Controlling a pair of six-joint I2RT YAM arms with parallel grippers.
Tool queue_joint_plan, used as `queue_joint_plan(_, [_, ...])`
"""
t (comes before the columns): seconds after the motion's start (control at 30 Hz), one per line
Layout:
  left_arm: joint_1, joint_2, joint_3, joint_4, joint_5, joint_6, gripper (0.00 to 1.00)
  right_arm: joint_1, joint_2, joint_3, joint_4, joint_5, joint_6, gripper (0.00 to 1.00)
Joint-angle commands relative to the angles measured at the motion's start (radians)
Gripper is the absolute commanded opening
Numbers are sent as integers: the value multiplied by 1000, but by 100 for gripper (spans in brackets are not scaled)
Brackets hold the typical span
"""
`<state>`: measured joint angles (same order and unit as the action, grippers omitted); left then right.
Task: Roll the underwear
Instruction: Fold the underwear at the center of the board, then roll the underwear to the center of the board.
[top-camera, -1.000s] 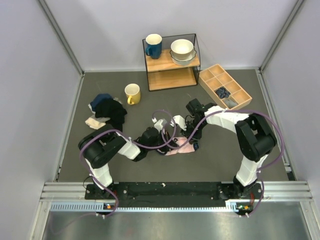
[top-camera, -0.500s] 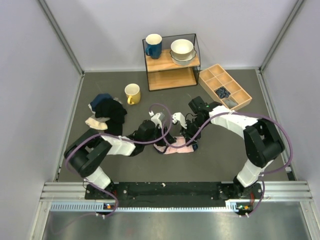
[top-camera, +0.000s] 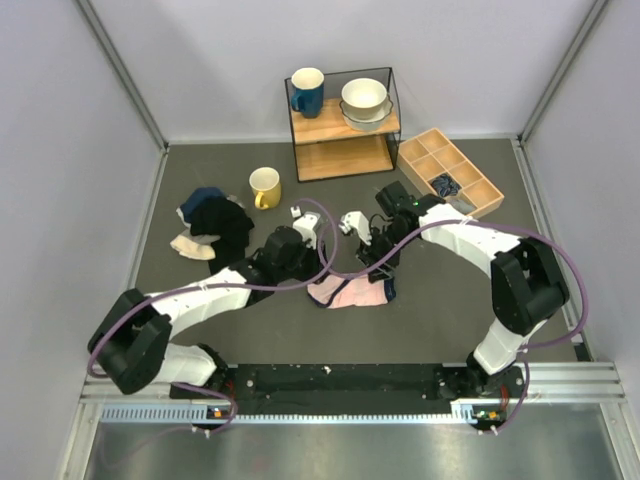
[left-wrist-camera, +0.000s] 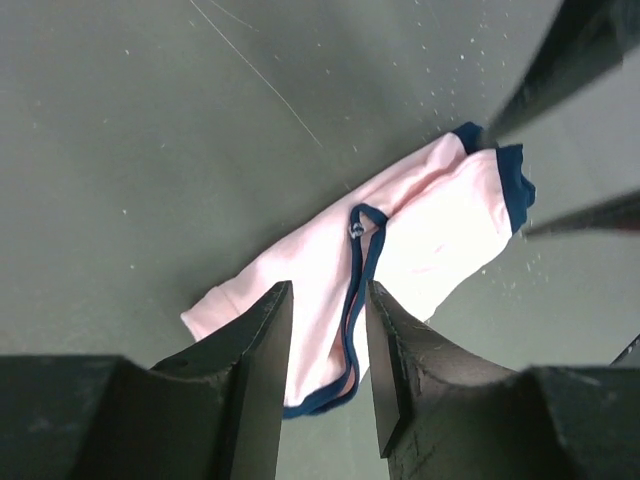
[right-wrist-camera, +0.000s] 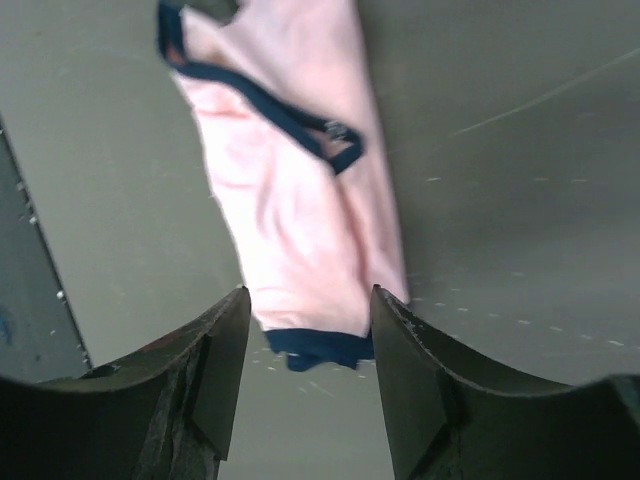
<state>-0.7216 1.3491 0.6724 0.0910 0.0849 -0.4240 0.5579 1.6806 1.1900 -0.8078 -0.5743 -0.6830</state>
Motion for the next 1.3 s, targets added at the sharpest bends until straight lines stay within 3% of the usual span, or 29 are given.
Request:
queue_joint_plan(0.0, [2,-85,9,-126,29,131,41,-7,25,115,27,135,74,53])
queue_joint_plan(0.17, [5,-169,3,-195,3,111,43,-16,22,117,62,270,82,55])
queue_joint_plan(0.33, [13,-335,-28,-217,-11,56,53,-47,-5,96,65,226,71,56])
queue_joint_plan(0.43, [30,-442,-65,-221,-27,1,73,-49,-16,79,62,153,54,56])
queue_joint_plan(0.47, [37,-467,-79,-211,-27,-18,87,-49,-21,74,62,131,42,56])
queue_joint_plan(0.57, [83,-556,-152,-182,7,-122,98,-49,-38,60,53,38,5,57])
queue_joint_plan(0.77, [113,-613,-342,-120,179,-386,93,-50,-100,16,61,-116,-49,57])
queue_joint_plan(0.83, [105,-596,-422,-57,187,-469,80,-47,-127,11,68,-139,-50,56])
queue_joint_plan(0.93, [102,-559,-477,5,167,-512,72,-50,-168,-10,79,-154,-53,56])
queue_joint_plan(1.27, [100,-242,-341,50,96,-472,66,-50,-246,-44,87,-223,-69,56])
